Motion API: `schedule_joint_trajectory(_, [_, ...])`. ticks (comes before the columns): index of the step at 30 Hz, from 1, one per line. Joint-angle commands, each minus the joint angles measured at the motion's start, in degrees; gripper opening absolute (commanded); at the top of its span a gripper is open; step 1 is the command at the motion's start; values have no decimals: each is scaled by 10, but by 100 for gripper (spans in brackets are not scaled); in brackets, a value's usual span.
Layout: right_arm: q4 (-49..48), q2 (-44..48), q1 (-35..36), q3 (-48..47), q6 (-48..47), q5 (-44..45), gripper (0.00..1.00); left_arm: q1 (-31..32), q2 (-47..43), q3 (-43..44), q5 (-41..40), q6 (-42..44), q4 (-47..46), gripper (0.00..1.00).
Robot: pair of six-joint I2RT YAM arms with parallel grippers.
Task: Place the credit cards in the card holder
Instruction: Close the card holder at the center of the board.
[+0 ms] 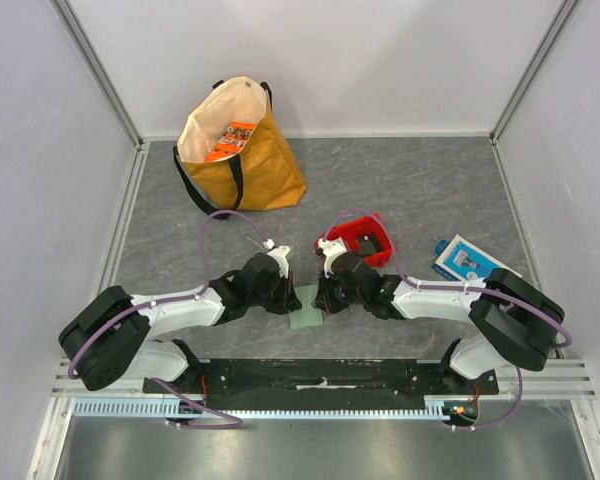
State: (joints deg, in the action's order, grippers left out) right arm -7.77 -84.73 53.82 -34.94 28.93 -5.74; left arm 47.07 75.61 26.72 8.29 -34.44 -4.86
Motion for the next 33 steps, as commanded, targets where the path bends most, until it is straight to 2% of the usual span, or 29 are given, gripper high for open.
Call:
schedule_joint_trajectory(1, [-24,-11,-1,-21,1,-11,0,1,17,-3,-15,37,32,2])
schedule_joint_trajectory(21, [-23,-34,0,-36,-5,-31,0,0,30,0,-22,39,31,2])
schedule_joint_trajectory(33, [77,-90,-6,-86,24,3,0,1,25,-4,-23,41,32,2])
